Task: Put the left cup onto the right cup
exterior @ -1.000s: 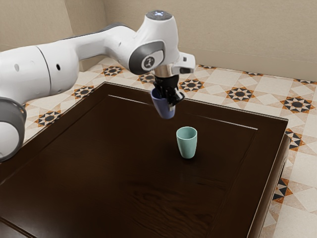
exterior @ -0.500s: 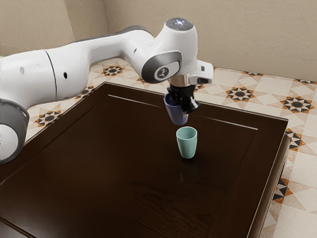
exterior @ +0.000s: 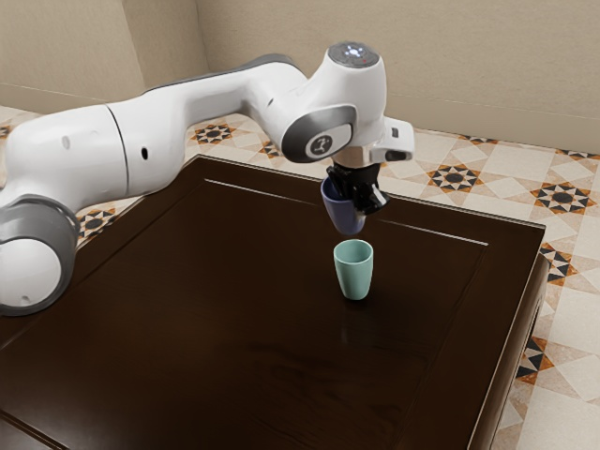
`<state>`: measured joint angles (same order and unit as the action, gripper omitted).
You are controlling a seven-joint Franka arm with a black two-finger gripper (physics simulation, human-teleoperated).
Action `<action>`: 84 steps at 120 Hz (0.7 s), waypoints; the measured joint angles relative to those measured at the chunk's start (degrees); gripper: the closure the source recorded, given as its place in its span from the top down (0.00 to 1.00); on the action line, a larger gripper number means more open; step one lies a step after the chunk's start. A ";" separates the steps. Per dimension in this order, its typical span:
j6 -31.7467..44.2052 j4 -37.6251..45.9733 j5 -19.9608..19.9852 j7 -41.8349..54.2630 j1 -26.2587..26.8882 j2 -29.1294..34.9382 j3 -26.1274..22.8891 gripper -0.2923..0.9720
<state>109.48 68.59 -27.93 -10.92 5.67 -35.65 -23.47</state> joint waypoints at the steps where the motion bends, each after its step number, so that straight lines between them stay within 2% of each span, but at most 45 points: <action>1: 0.02 0.00 -0.02 -0.04 -0.01 -0.06 0.00 0.15; 35: 1.74 0.16 -0.24 -1.09 -0.48 -3.35 0.00 0.15; 84: 3.58 -0.44 -1.15 -2.22 -1.16 -4.34 0.09 0.15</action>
<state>113.07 68.14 -29.08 -13.15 4.51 -39.98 -23.39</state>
